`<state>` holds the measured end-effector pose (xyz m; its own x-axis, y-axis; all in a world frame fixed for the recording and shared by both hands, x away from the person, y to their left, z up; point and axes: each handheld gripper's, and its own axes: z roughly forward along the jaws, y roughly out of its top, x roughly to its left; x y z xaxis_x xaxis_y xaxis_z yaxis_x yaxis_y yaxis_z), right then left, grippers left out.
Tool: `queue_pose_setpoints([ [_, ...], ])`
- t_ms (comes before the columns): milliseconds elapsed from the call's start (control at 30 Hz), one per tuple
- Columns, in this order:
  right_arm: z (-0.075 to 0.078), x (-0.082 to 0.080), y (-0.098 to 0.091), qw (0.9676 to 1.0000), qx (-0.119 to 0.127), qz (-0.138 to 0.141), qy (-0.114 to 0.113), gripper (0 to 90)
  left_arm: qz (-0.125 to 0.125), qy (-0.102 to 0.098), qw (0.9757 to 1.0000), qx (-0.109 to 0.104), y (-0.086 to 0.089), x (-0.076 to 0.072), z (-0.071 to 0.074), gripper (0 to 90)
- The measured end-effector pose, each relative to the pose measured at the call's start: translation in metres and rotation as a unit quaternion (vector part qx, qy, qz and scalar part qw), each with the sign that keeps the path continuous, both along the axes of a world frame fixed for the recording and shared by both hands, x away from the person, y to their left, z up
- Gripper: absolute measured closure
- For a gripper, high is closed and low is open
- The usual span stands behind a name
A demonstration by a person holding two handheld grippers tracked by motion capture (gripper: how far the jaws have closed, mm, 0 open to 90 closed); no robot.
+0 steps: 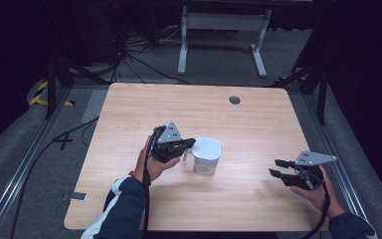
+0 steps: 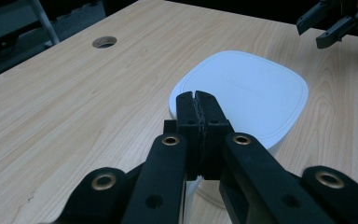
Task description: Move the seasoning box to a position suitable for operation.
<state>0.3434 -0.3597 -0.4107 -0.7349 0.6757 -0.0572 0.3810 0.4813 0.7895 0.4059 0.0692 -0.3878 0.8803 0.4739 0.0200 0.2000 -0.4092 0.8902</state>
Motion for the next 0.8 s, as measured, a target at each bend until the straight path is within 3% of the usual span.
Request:
queue_pose_setpoints([
  [33, 0.009, 0.007, 0.018, 0.9998, -0.007, 0.020, -0.001, 59.0, 0.002, -0.002, 1.0000, 0.000, -0.001, 0.000, 0.000, 89.4],
  [67, 0.009, 0.007, 0.018, 0.9998, -0.007, 0.020, -0.001, 59.0, 0.002, -0.002, 1.0000, 0.000, -0.001, 0.000, 0.000, 89.3],
  [133, 0.019, 0.017, 0.043, 0.9990, -0.013, 0.042, -0.004, 62.4, 0.001, -0.011, 0.9999, 0.007, -0.001, 0.000, 0.000, 89.3],
  [167, 0.019, 0.017, 0.043, 0.9990, -0.013, 0.042, -0.004, 62.4, 0.000, -0.010, 0.9999, 0.006, -0.001, 0.000, 0.000, 89.3],
  [267, 0.026, 0.029, 0.073, 0.9972, -0.019, 0.073, 0.005, 65.1, 0.001, -0.001, 1.0000, -0.002, 0.000, -0.001, -0.001, 89.3],
  [400, 0.030, 0.035, 0.095, 0.9955, -0.027, 0.091, 0.007, 65.8, 0.003, -0.001, 1.0000, -0.002, 0.001, -0.001, -0.002, 89.4],
  [800, 0.043, 0.042, 0.124, 0.9923, -0.040, 0.117, 0.004, 77.0, 0.002, -0.002, 1.0000, -0.005, 0.001, -0.001, -0.003, 89.5],
])
